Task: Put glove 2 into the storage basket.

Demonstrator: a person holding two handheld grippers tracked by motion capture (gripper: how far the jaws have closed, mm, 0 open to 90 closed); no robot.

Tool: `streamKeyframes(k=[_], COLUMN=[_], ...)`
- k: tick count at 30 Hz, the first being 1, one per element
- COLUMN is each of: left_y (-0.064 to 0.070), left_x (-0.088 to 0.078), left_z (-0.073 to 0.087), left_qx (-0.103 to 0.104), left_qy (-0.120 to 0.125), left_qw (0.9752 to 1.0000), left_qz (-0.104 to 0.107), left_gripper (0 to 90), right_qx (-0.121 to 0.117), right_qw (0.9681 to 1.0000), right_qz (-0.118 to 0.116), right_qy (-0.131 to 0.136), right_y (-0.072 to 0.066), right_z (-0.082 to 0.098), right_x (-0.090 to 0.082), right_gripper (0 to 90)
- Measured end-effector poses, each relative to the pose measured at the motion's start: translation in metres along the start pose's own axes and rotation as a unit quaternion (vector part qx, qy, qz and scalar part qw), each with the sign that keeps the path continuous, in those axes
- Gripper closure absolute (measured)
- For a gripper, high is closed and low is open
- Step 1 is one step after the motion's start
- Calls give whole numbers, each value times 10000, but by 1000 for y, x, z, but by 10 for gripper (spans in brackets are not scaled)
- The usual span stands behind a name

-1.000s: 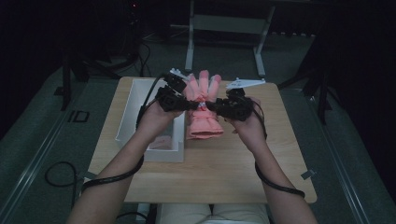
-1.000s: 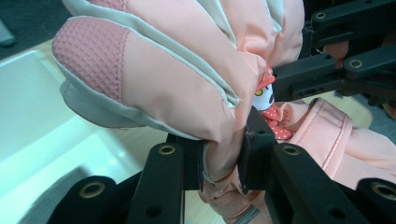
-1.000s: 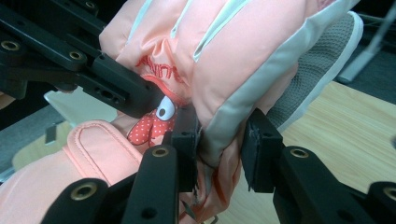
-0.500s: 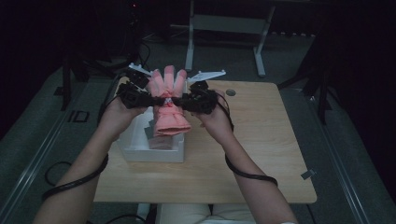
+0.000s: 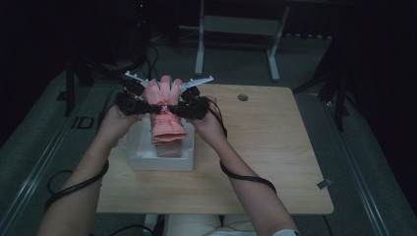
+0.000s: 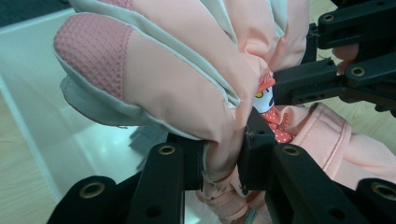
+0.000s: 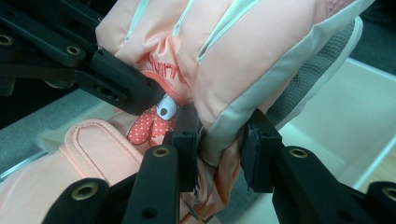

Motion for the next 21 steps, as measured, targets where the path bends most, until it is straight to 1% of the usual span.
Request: streamKeyframes(k=[3,6,7,8,10,13,15,17,19,20,21], left_y=[-4,-8,-8,-11,-14,-16,-18,-20,-21,-21,-21], left_x=[17,31,31,39,47,54,58,60,64,65,65], left_z=[5,11,11,16,23,30,34,37,40,40,40], left_qx=[-106,-251,-251,-315,-370,-423,-459,-462,-507,-503,-503], left_qy=[-100,-160,-160,-229,-309,-387,-485,-610,-774,-817,-817], left_qw=[9999,9995,9995,9992,9987,9982,9977,9971,9957,9953,9953], left_qz=[75,96,96,124,149,151,122,5,-66,-120,-120], left_gripper=[738,737,737,737,737,737,737,737,736,737,736], right_qx=[85,174,177,175,190,189,167,120,61,43,29], right_qw=[9998,9994,9992,9989,9982,9970,9962,9952,9940,9934,9927], right_qz=[5,-51,-74,-80,-92,-105,-116,-129,-135,-128,-115], right_qy=[-167,-310,-364,-425,-567,-741,-851,-959,-1086,-1143,-1200], right_y=[7,11,11,11,10,8,7,5,4,4,4], right_z=[14,27,31,35,43,53,58,62,66,67,68], right_x=[7,15,18,21,25,30,33,36,39,40,41], right_gripper=[698,697,697,697,697,697,696,695,693,689,686])
Point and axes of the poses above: each handheld gripper's, and its own axes: x roughly forward along the jaws, z roughly out of its underside, y roughly to its right, the point moved 10 cm from there along x, roughly forward along the jaws, and after that the axes turned 15 degrees about -x, right-handed, at the moved point
